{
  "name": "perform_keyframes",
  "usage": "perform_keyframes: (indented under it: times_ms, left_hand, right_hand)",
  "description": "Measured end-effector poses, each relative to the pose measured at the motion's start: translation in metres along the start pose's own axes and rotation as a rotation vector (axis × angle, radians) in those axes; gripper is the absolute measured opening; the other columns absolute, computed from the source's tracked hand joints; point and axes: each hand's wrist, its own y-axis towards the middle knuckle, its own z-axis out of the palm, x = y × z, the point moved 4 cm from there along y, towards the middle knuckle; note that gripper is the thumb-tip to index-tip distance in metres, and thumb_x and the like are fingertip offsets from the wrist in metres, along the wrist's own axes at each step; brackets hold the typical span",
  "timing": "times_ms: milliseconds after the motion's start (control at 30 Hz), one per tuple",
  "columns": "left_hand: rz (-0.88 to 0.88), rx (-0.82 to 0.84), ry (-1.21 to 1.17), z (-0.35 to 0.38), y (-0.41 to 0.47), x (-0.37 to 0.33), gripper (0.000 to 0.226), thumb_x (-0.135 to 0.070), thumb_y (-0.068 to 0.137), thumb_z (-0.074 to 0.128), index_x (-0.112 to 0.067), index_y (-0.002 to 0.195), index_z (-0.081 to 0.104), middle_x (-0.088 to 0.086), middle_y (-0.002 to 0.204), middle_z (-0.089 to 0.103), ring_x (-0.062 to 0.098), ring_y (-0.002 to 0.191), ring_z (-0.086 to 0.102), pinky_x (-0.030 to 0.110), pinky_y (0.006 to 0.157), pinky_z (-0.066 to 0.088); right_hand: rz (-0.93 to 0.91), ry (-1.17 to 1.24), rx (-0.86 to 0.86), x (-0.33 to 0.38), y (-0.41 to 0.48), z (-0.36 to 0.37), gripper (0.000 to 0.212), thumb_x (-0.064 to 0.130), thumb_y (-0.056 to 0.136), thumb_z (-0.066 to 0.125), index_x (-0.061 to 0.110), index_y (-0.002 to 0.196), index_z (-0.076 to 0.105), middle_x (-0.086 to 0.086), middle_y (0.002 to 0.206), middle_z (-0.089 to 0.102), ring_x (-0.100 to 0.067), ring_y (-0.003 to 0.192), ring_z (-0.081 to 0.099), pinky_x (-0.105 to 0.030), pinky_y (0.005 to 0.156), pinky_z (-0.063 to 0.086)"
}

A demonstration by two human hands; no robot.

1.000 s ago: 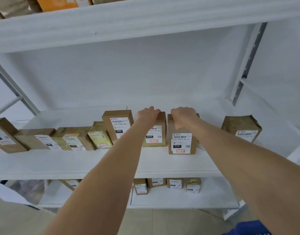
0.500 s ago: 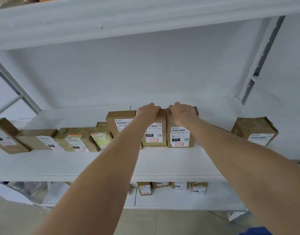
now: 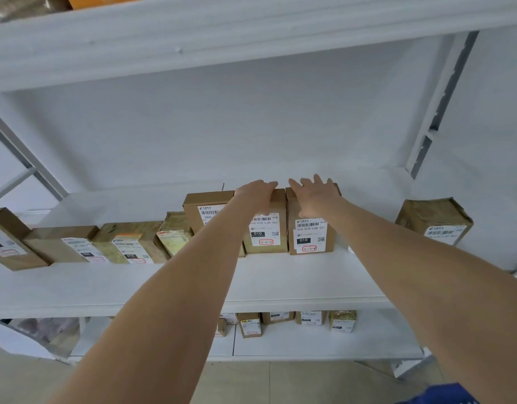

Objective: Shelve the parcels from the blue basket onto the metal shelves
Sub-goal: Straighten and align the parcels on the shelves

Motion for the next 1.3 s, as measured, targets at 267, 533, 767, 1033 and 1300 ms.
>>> perform_keyframes:
  times_ms: [267,533,767,1033,1300]
  left_hand:
    - [0.044,-0.202,-0.085,-0.032,-0.014,-0.045,0.062,-0.016,0.09,0.054,-0.017,0.147,0.029,0.008,0.139,0.039,0.026,0.123,0.046,0.037,0.082,0.046]
    - [0.225,-0.391,-0.066,-0.044,-0.024,-0.166,0.052,-0.003,0.09,0.049,-0.017,0.138,0.04,0.003,0.135,0.043,0.02,0.122,0.048,0.035,0.087,0.049]
    - [0.227,-0.136,0.078,0.018,-0.004,-0.244,0.056,0.0,0.088,0.054,-0.011,0.138,0.035,0.009,0.13,0.043,0.027,0.122,0.048,0.04,0.087,0.048]
    - [0.221,-0.065,0.234,0.058,0.035,-0.264,0.06,-0.002,0.088,0.055,-0.014,0.143,0.031,0.008,0.138,0.043,0.026,0.128,0.041,0.034,0.098,0.038]
    - [0.028,-0.072,0.184,0.053,0.055,-0.239,0.062,-0.006,0.089,0.055,-0.009,0.144,0.027,0.011,0.135,0.044,0.028,0.125,0.043,0.035,0.093,0.04]
  right_hand:
    - [0.086,0.08,-0.069,-0.042,-0.036,-0.017,0.113,0.044,0.072,0.078,0.022,0.153,0.003,-0.009,0.155,0.019,-0.033,0.143,0.018,-0.052,0.114,0.021]
    - [0.121,0.122,-0.12,-0.12,-0.074,-0.002,0.098,0.05,0.072,0.074,0.019,0.147,0.019,-0.007,0.143,0.033,-0.03,0.134,0.031,-0.049,0.108,0.031]
    - [0.201,0.054,0.015,-0.201,-0.105,0.039,0.122,0.046,0.068,0.081,0.023,0.153,-0.004,-0.013,0.16,-0.003,-0.041,0.146,-0.003,-0.057,0.117,0.008]
    - [0.338,0.076,0.024,-0.239,-0.099,0.094,0.096,0.025,0.081,0.068,0.026,0.151,0.003,-0.013,0.157,-0.001,-0.043,0.143,0.002,-0.058,0.113,0.018]
    - [0.339,0.085,0.041,-0.203,-0.068,0.094,0.089,0.027,0.088,0.061,0.024,0.154,0.0,-0.017,0.16,0.002,-0.043,0.145,0.007,-0.05,0.114,0.022]
